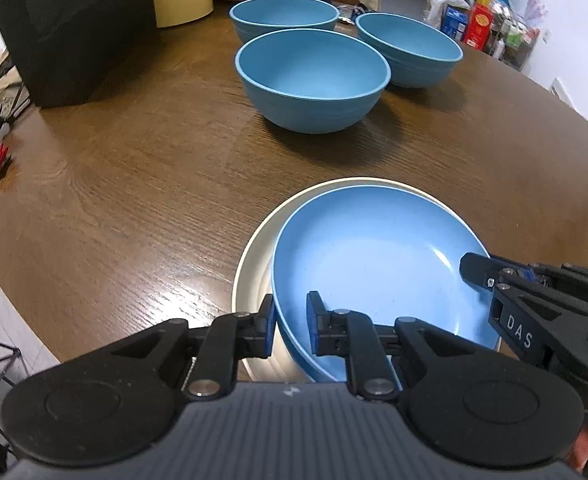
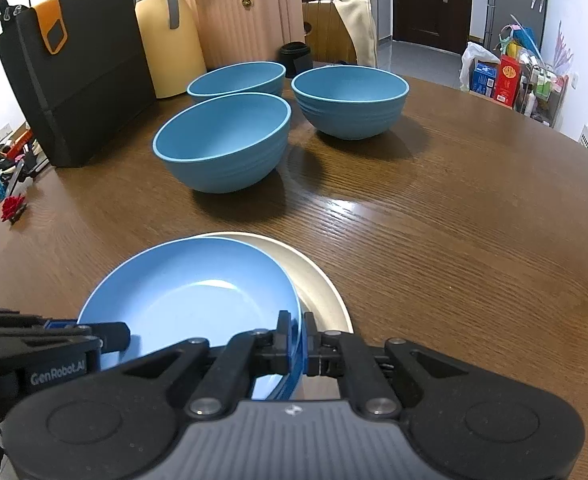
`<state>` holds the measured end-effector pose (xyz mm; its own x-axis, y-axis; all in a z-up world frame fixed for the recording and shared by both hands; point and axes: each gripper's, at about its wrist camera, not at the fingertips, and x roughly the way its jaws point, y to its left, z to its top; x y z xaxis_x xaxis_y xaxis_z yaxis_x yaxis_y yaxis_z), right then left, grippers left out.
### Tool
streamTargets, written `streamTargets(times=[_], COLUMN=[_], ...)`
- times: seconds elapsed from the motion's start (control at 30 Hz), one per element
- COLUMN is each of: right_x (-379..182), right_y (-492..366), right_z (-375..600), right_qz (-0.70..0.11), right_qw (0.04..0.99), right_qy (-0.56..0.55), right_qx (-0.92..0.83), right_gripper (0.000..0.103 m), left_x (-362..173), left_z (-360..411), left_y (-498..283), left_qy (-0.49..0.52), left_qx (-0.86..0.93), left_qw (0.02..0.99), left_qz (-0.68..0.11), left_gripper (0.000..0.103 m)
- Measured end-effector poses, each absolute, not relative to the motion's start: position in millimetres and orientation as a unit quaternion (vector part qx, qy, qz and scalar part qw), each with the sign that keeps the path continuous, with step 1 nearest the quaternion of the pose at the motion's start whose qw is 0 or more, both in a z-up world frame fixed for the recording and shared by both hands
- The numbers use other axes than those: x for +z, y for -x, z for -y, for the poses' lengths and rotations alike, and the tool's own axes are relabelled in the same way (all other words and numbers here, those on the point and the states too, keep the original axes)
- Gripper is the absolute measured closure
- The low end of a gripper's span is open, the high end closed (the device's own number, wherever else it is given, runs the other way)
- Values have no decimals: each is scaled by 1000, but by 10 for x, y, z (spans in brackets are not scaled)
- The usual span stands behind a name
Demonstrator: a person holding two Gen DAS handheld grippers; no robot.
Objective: Organize plates and bowls
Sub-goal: 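Lower the small blue plate onto the stack and open both grippers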
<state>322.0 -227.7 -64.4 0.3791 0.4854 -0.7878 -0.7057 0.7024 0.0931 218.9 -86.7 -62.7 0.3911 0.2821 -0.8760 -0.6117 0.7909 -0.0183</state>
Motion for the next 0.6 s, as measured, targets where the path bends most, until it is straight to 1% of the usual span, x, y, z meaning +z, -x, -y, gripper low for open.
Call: streamTargets(times=[0.13, 0.33, 0.6], right_x=[-657, -699, -721], right_y=[-3220, -3246, -3271], right_z=[2281, 2286, 2285], right_qz=[-421, -427, -428], right_qw=[820, 818, 818], right_qy=[133, 134, 123], right_qx=[363, 361, 362], right_gripper=[98, 99, 99], left_x=[-635, -644, -718], left_z=[945, 982, 949], left_y=[-2216, -2234, -2239], left_qy=[139, 119, 122], left_qx=[269, 268, 270], left_qw=[820, 820, 814], left_qz=[-486, -491, -500], left_gripper=[87, 87, 87])
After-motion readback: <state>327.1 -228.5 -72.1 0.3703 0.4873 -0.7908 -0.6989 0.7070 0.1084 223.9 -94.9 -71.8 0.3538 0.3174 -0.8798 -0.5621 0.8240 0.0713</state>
